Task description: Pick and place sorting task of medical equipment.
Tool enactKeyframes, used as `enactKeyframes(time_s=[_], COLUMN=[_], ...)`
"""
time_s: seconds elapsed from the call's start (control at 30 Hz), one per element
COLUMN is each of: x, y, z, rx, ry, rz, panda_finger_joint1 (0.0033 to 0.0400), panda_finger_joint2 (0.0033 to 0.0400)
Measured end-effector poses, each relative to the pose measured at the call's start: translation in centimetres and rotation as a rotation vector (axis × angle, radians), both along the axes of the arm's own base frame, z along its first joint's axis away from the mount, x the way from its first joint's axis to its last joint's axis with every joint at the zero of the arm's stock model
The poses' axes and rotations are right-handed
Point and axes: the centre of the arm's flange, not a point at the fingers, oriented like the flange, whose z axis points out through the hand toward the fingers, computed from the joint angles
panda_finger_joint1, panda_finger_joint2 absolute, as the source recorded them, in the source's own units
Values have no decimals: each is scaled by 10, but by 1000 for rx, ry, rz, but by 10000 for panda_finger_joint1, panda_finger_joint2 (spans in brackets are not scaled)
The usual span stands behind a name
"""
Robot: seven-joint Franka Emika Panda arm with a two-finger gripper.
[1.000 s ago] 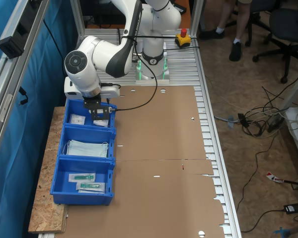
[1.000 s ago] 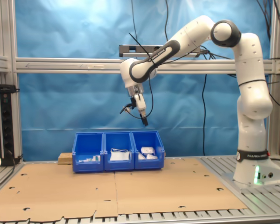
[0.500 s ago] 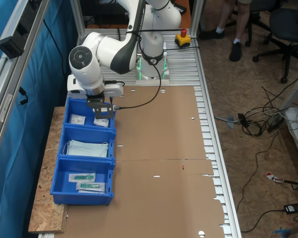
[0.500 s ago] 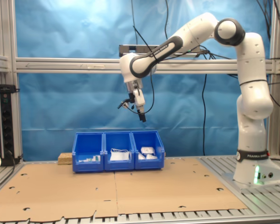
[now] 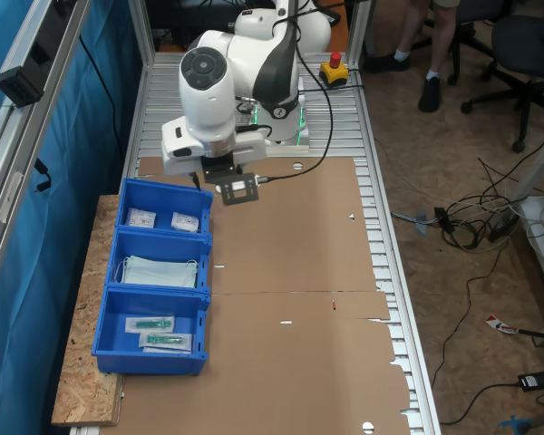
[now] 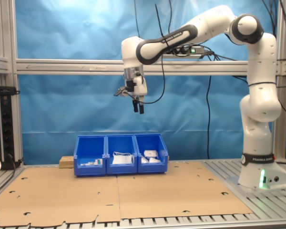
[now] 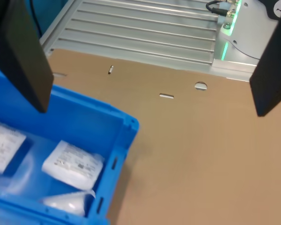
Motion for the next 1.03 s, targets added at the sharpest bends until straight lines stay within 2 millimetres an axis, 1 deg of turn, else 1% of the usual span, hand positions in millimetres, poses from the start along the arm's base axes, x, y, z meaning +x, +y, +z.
enactKeyframes(time_s=[0.2, 0.23, 0.53, 0.77, 1.03], x=[7, 9, 13, 14, 14], y=[45, 59, 112, 139, 154], z=[21, 26, 42, 45, 46], rx=[-3, -3, 1, 7, 15], ry=[-39, -48, -71, -71, -64], rz=[115, 160, 372, 528, 680], panda_finger_joint1=[400, 400, 400, 400, 400], panda_finger_joint2=[400, 400, 400, 400, 400])
